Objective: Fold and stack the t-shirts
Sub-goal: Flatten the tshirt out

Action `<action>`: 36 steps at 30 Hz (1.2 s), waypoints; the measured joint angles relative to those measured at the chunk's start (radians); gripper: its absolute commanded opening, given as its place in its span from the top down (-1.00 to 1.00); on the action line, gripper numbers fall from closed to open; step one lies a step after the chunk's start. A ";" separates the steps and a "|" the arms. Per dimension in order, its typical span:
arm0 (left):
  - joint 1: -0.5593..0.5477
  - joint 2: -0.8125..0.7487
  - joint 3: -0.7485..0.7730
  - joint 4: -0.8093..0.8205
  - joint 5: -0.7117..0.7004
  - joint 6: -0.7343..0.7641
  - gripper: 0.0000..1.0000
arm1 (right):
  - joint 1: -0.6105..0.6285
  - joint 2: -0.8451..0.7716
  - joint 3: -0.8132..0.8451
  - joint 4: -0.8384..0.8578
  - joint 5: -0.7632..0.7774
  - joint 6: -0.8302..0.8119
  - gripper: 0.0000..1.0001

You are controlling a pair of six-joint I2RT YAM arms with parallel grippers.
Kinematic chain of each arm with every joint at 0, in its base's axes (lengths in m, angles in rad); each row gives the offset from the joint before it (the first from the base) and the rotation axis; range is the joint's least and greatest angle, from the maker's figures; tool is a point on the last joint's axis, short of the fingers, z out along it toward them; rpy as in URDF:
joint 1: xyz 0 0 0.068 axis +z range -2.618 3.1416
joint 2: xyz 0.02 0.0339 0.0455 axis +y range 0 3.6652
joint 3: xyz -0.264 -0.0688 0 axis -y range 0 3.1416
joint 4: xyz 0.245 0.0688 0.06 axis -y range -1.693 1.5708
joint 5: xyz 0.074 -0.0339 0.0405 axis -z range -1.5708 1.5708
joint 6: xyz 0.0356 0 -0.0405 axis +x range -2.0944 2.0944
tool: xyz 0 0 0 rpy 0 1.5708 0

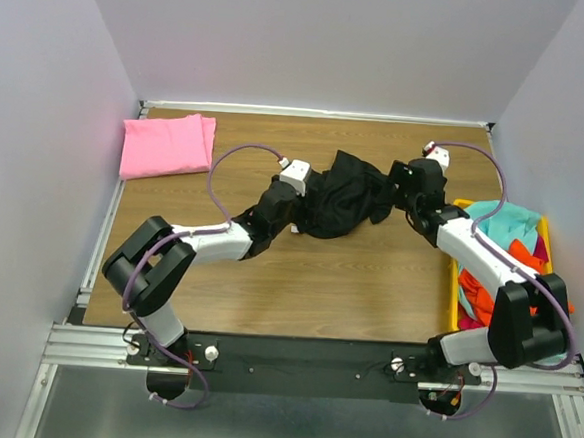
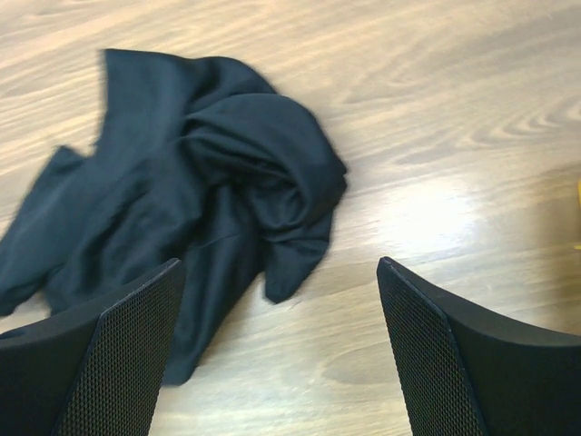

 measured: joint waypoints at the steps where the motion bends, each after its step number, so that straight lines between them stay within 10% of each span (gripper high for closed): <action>1: -0.011 0.010 0.003 0.004 0.002 -0.005 -0.48 | -0.011 0.014 0.001 0.002 -0.001 0.002 -0.84; 29: -0.018 0.114 -0.035 -0.041 0.009 -0.089 -0.39 | -0.135 0.392 0.087 0.078 -0.237 0.047 -0.60; 36: -0.018 0.142 -0.034 -0.045 0.009 -0.092 -0.06 | -0.140 0.392 0.087 0.080 -0.240 0.047 -0.49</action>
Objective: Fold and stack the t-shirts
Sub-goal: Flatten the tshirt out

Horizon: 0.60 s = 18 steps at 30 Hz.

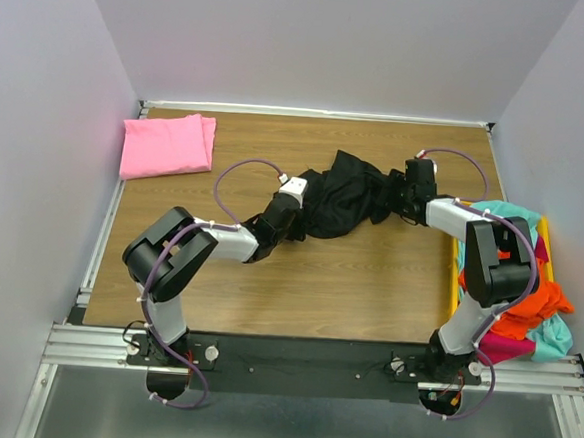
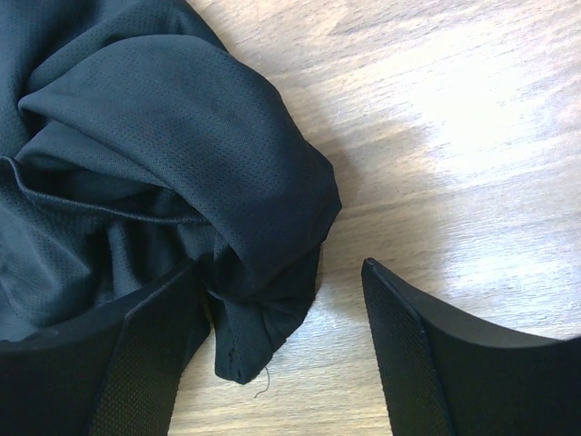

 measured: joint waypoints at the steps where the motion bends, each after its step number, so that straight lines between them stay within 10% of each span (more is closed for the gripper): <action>1: 0.000 0.001 0.000 0.000 0.001 0.000 -0.01 | -0.001 0.000 0.000 0.000 0.000 0.000 -0.44; 10: 0.000 0.017 0.000 0.022 0.046 -0.006 1.00 | -0.008 0.016 0.009 0.016 -0.035 -0.002 0.42; 14: 0.000 0.017 0.000 0.038 0.062 -0.003 1.00 | -0.009 0.017 0.028 0.020 -0.049 -0.012 0.93; 18: 0.018 -0.011 -0.001 0.021 0.063 0.008 1.00 | -0.010 0.017 0.053 0.021 -0.053 -0.024 0.99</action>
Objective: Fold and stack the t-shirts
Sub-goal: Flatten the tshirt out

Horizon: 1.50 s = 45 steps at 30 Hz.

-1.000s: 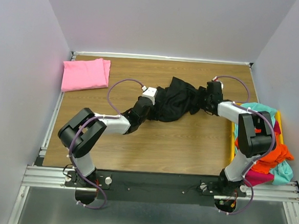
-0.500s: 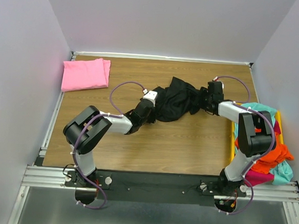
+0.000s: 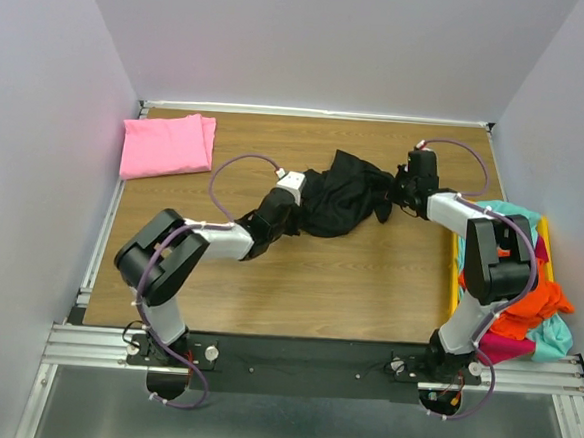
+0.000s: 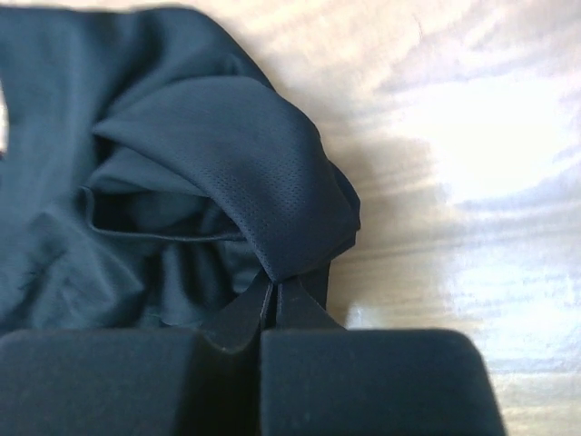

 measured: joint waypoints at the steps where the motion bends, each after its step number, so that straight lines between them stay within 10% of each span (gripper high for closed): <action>1: 0.011 -0.024 -0.001 -0.009 -0.003 0.005 1.00 | 0.000 0.000 0.008 0.000 -0.001 -0.004 0.99; 26: 0.251 -0.940 -0.019 -0.220 -0.216 0.172 1.00 | -0.002 -0.546 0.066 -0.069 0.039 -0.071 0.99; 33: 0.311 -0.837 -0.029 -0.203 -0.229 0.185 0.99 | -0.002 -0.510 0.069 -0.074 0.064 -0.066 0.99; 39: 0.432 -0.558 0.003 -0.166 -0.213 0.197 -0.23 | -0.002 -0.264 0.137 -0.078 0.108 -0.059 0.99; 41: 0.452 -0.434 0.061 -0.174 -0.214 0.205 -0.31 | -0.003 -0.167 0.178 -0.085 0.122 -0.060 0.92; 45: 0.444 -0.276 0.211 -0.207 -0.214 0.191 -0.35 | -0.003 -0.072 0.201 -0.104 0.122 -0.074 -0.10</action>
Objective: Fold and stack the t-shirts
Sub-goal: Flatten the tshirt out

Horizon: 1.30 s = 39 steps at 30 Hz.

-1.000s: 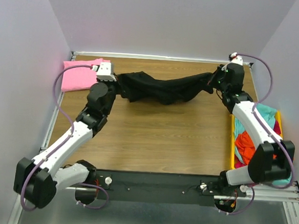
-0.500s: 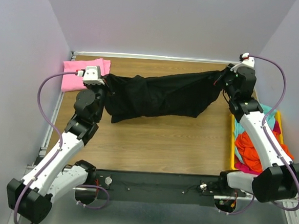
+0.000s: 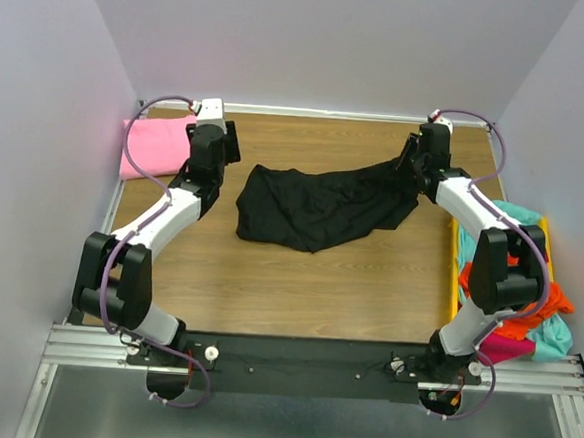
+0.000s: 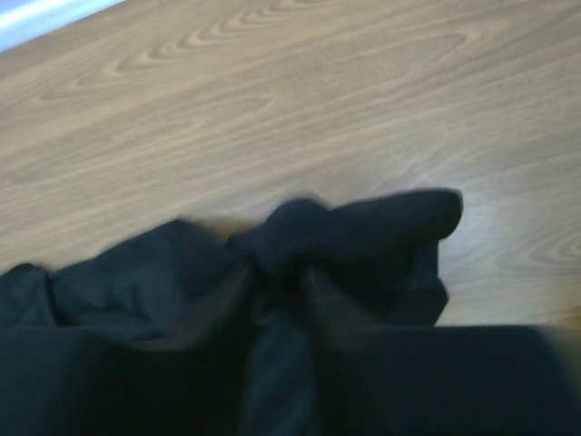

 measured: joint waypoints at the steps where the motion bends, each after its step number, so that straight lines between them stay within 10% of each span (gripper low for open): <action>1: -0.008 0.000 0.000 0.002 0.000 -0.004 -0.35 | 0.000 0.002 0.000 -0.008 0.001 0.001 -0.41; 18: -0.520 0.045 -0.184 0.093 0.122 -0.148 -0.21 | 0.000 -0.060 -0.146 0.001 0.020 0.031 -0.60; 39: -0.666 0.199 -0.200 0.100 0.187 -0.300 0.04 | 0.000 -0.099 -0.178 0.002 0.024 0.046 -0.60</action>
